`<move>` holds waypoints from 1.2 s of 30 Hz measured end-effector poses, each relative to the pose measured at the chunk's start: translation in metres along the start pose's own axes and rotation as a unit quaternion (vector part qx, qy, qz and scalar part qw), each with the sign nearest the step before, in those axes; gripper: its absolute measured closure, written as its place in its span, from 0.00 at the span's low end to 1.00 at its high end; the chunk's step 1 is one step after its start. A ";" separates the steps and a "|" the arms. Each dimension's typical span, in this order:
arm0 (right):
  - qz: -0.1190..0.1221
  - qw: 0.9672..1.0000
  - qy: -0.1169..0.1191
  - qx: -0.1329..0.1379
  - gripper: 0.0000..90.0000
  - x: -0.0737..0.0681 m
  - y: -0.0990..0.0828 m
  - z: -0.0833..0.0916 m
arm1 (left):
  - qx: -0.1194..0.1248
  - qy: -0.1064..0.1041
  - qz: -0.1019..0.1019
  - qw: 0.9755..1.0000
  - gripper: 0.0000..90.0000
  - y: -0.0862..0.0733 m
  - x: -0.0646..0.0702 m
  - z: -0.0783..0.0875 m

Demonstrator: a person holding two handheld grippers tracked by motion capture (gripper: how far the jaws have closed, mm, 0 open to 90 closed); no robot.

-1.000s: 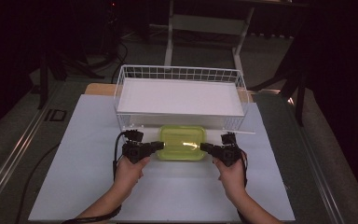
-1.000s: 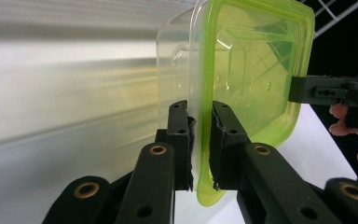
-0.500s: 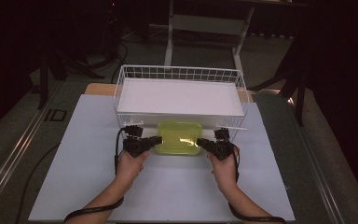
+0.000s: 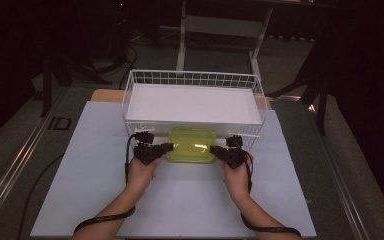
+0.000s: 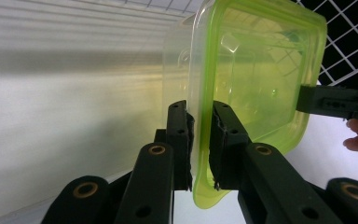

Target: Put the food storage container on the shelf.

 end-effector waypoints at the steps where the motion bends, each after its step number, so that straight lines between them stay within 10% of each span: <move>1: 0.002 1.000 -0.001 0.000 0.86 0.000 0.000 0.000 | 0.003 -0.001 -0.003 1.000 0.89 0.000 0.000 -0.001; 24: 0.022 0.999 -0.026 0.020 0.63 0.003 0.005 -0.010 | 0.020 0.025 -0.022 0.999 0.49 0.003 0.010 -0.016; 36: 0.065 0.997 -0.015 0.032 0.58 -0.016 0.002 0.010 | 0.078 -0.033 -0.060 0.995 0.25 -0.008 0.014 0.021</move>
Point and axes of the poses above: each handheld gripper's, and its own axes: z roughly backward along the jaws, y roughly out of its top, x roughly to its right, the point moved 4 cm from there along -z, roughly forward along the jaws, and after that the axes turned 12 degrees about y, right-handed, at the moved point
